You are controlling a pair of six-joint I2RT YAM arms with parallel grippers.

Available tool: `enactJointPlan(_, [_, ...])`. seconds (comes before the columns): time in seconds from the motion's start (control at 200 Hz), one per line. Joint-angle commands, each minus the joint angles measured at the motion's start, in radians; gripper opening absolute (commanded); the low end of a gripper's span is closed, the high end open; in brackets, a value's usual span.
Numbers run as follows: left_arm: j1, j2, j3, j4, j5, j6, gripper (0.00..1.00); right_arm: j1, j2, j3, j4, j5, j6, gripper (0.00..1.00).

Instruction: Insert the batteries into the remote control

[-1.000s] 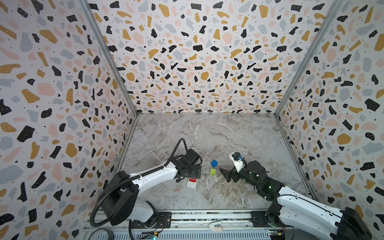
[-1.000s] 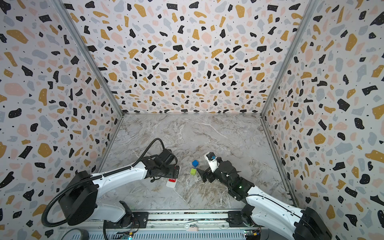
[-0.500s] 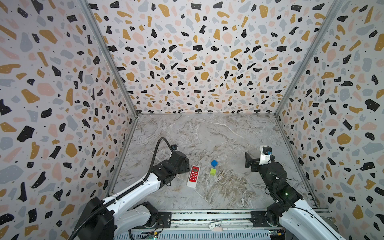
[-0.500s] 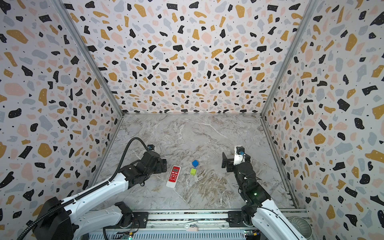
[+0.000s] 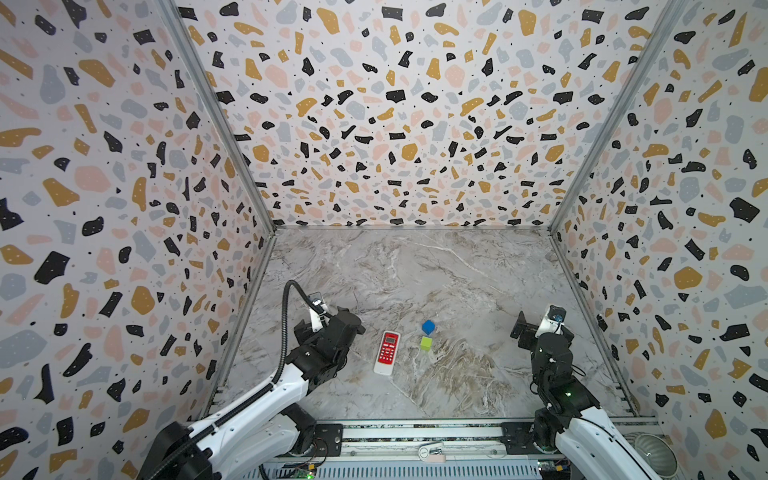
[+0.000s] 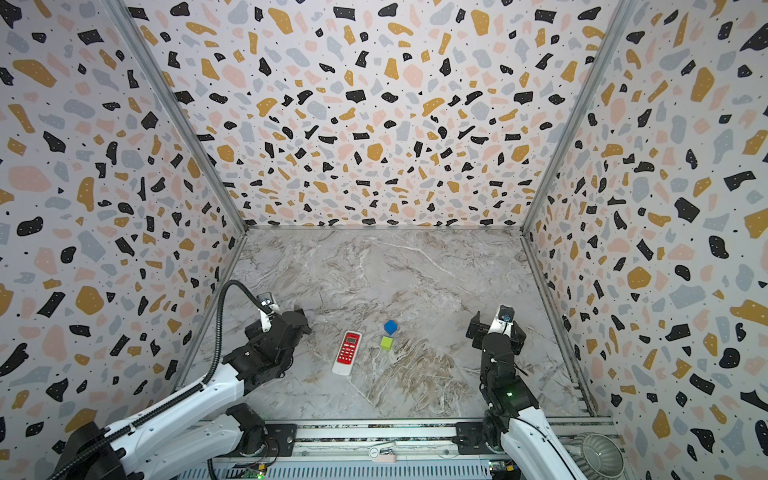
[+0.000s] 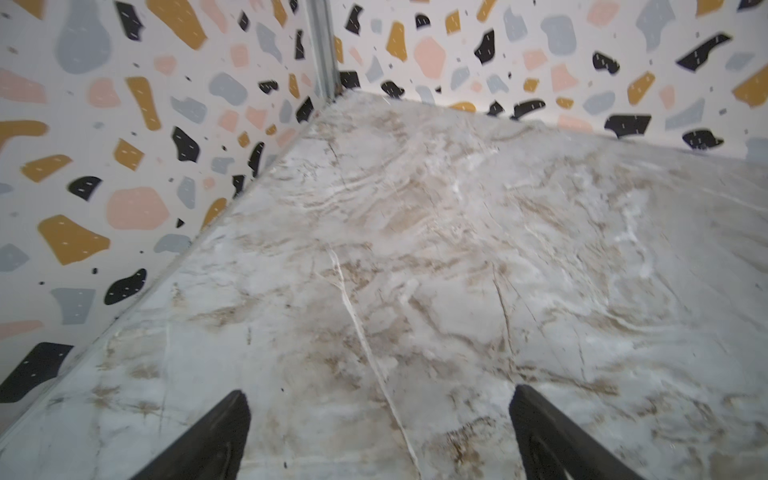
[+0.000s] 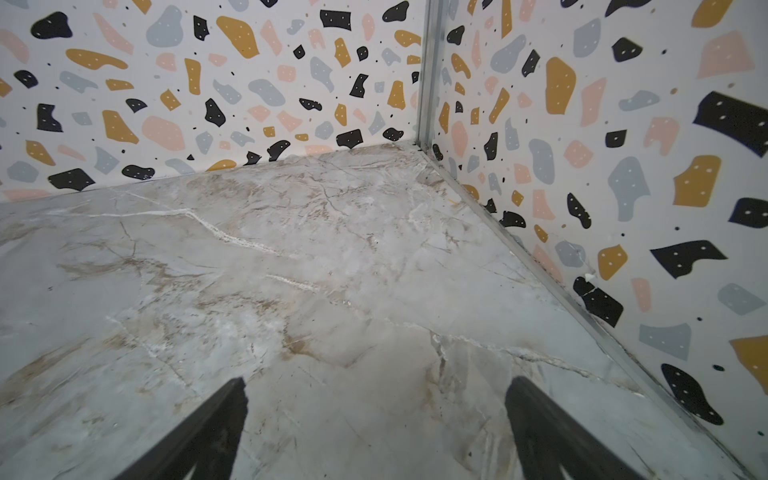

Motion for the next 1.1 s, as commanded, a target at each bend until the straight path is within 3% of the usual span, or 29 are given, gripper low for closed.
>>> enactJointPlan(0.0, [0.005,-0.045,-0.074,0.134,-0.173,0.021,1.00,-0.009,0.045,-0.036,0.118,0.022,-0.061,0.99])
enactJointPlan(0.075, [0.006,-0.056,-0.094,0.165,-0.194,0.029,1.00,-0.010,0.088,-0.046,0.190,-0.038,-0.153,0.99])
enactJointPlan(0.135, [0.006,-0.055,-0.093,0.196,-0.190,0.092,0.99,-0.010,0.127,-0.068,0.262,0.005,-0.146,0.99])
enactJointPlan(0.25, [0.006,-0.042,-0.087,0.217,-0.326,0.179,0.99,-0.020,0.197,-0.095,0.370,-0.024,-0.183,0.99])
enactJointPlan(0.511, [0.009,0.026,-0.125,0.449,-0.347,0.385,0.99,-0.025,0.363,-0.082,0.558,-0.055,-0.243,0.99])
enactJointPlan(0.616, [0.019,0.070,-0.213,0.668,-0.385,0.456,0.99,-0.030,0.436,-0.074,0.637,-0.067,-0.263,0.99])
enactJointPlan(0.761, [0.074,0.136,-0.315,0.911,-0.354,0.515,1.00,-0.038,0.511,-0.065,0.729,-0.098,-0.294,0.99])
enactJointPlan(0.926, [0.150,0.159,-0.374,1.157,-0.163,0.591,1.00,-0.052,0.601,-0.053,0.834,-0.151,-0.315,0.99])
enactJointPlan(1.091, [0.220,0.294,-0.367,1.358,-0.091,0.658,0.99,-0.082,0.694,-0.035,0.946,-0.234,-0.321,0.99])
